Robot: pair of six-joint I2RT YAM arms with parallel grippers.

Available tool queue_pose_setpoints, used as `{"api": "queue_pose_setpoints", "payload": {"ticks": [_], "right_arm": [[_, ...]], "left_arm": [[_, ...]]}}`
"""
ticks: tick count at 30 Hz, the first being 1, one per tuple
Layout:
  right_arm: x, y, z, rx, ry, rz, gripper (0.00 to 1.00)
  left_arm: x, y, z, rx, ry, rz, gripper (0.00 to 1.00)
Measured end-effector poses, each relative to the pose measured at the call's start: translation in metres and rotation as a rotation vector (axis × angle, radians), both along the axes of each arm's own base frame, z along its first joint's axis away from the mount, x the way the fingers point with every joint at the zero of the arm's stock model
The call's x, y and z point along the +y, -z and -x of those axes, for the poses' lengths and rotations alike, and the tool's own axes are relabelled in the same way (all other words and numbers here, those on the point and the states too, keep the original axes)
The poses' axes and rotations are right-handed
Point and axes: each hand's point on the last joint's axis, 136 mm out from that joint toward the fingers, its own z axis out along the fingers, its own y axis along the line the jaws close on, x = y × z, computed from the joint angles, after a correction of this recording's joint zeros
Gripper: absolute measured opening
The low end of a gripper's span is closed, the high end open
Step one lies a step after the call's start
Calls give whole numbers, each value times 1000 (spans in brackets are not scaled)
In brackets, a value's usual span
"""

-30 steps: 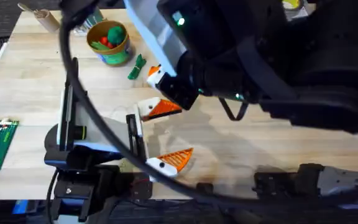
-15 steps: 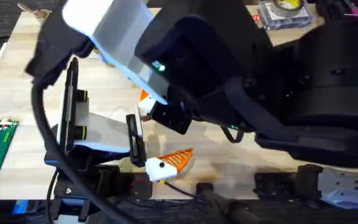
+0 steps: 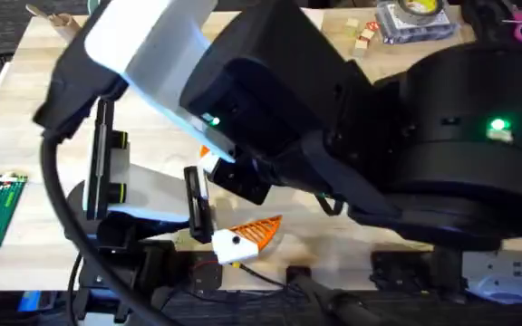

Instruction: Pick up the gripper from the table and insert it into the empty holder that is missing its gripper. Then pick up a screw, insert it into the mounting hole, and use the screwdriver to tighten it. Finally, clean up the table by picking up the vegetable and placing it into the bucket.

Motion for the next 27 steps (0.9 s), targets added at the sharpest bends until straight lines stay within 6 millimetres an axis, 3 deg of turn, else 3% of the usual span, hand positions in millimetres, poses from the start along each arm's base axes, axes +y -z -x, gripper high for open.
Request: {"api": "queue_pose_setpoints", "payload": {"ticks": [22, 27], "right_arm": [[-3, 0, -4, -18, 20, 12, 7], [-1, 8, -5, -11, 19, 32, 7]], "left_arm": [[0, 0, 0, 0, 0, 0, 992], [0, 0, 0, 0, 0, 0, 993]]}}
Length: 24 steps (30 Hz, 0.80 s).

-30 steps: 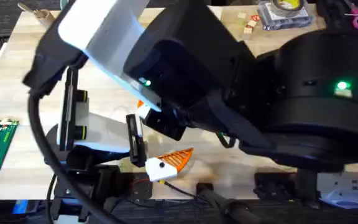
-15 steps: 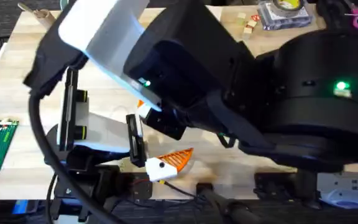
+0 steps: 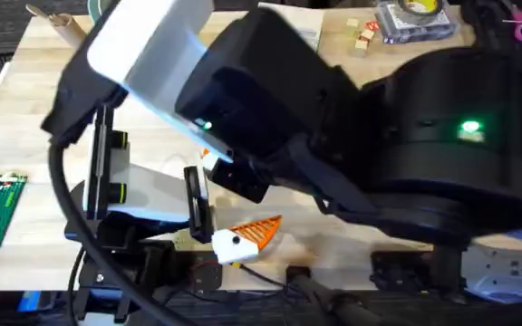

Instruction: Pick up the gripper from the table and insert it into the empty holder that is missing its gripper. Then pick up a screw, insert it into the mounting hole, and use the screwdriver to tighten it. Finally, clean up the table by picking up the vegetable and placing it into the bucket.

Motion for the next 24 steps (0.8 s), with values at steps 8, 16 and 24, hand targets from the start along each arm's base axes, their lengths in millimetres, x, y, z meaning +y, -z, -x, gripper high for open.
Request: {"api": "queue_pose_setpoints", "payload": {"ticks": [8, 16, 24], "right_arm": [[2, 5, -2, 1, 3, 12, 7], [3, 5, 1, 0, -4, 12, 7], [5, 5, 6, -1, -15, 15, 7]], "left_arm": [[0, 1, 0, 9, 2, 0, 993], [0, 1, 0, 9, 3, 0, 993], [0, 1, 0, 12, 3, 1, 993]]}}
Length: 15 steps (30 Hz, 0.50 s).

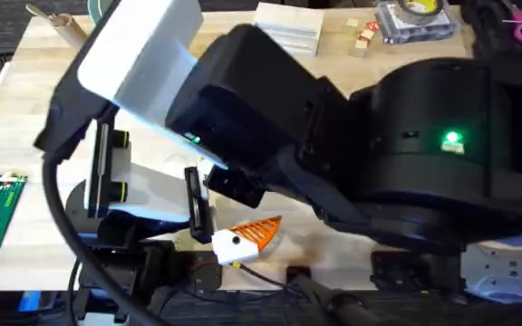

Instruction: Pick up the gripper from the table and insert it into the empty holder that is missing its gripper. Then pick up a screw, insert it into the mounting hole, and use the screwdriver to tighten it. Finally, clean up the table by picking up the vegetable and placing it into the bucket.

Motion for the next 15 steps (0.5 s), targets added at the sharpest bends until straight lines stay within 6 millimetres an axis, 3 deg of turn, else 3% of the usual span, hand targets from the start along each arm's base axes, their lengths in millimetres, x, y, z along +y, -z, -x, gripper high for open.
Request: {"api": "queue_pose_setpoints", "payload": {"ticks": [15], "right_arm": [[-4, 0, -2, -13, 14, 17, 7]], "left_arm": [[0, 0, 0, 3, 0, 0, 993]]}}
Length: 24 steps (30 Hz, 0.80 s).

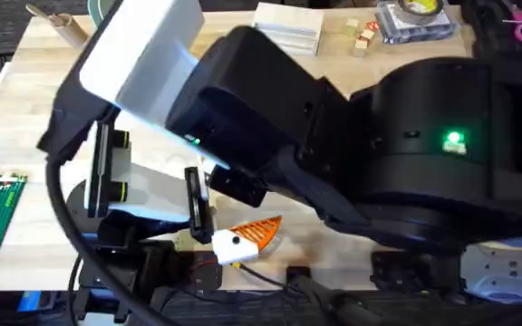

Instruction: Pick up the gripper from the table and insert it into the empty holder that is missing its gripper. Then pick up a screw, insert it into the mounting hole, and use the screwdriver to tighten it. Finally, clean up the table by picking up the vegetable and placing it into the bucket.

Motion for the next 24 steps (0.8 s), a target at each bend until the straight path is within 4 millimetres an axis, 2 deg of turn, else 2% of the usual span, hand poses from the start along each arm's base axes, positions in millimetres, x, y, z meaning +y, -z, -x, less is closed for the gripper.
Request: {"api": "queue_pose_setpoints", "payload": {"ticks": [9, 20, 24], "right_arm": [[-3, 0, -3, -23, 11, 14, 7], [1, 1, 2, 0, -19, 5, 7], [3, 7, 2, 9, -21, 19, 7]], "left_arm": [[0, -1, 0, -13, -1, -1, 993], [0, -1, -1, -15, -8, -1, 992], [0, -1, -1, -14, -8, -1, 993]]}}
